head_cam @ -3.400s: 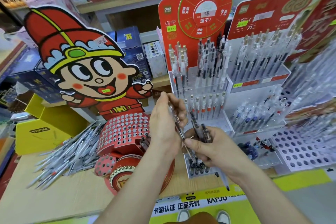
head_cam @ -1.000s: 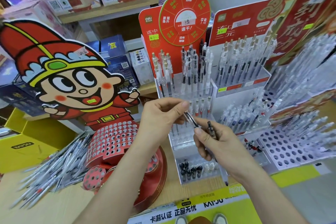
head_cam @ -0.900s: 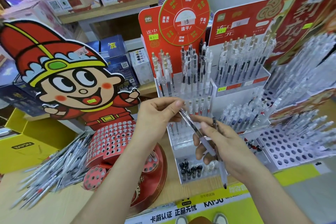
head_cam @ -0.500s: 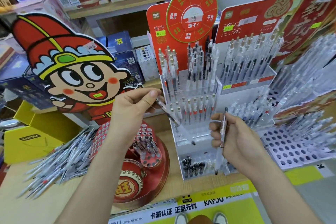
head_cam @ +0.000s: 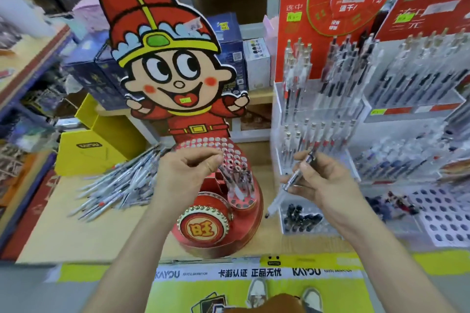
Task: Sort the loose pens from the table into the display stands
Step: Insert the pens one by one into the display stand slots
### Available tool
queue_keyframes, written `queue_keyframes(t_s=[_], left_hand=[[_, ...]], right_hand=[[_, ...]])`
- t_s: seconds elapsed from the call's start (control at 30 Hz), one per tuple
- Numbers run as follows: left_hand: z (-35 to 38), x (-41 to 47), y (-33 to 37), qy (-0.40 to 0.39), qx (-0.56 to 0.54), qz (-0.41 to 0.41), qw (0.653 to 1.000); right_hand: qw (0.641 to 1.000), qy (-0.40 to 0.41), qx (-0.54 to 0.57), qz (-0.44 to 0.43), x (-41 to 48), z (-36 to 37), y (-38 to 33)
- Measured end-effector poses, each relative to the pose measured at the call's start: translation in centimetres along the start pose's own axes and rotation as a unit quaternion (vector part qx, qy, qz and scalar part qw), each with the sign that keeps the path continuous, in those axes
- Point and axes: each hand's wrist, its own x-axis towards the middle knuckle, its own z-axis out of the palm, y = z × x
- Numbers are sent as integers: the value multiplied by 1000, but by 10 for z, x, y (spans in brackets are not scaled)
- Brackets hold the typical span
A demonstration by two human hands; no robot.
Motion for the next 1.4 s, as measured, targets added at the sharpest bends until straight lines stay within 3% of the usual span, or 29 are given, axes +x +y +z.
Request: queue_keyframes(t_s=[0.27, 0.83, 1.13, 1.4], left_hand=[[19, -8, -34, -17, 109, 71, 991], [19, -7, -44, -67, 169, 202, 962], [17, -8, -47, -25, 122, 172, 977], [16, -10, -52, -55, 127, 184, 973]], right_hand=[[999, 16, -36, -15, -4, 9, 10], [995, 76, -62, -27, -11, 5, 11], [994, 68, -81, -27, -13, 7, 15], [992, 84, -84, -44, -13, 7, 20]])
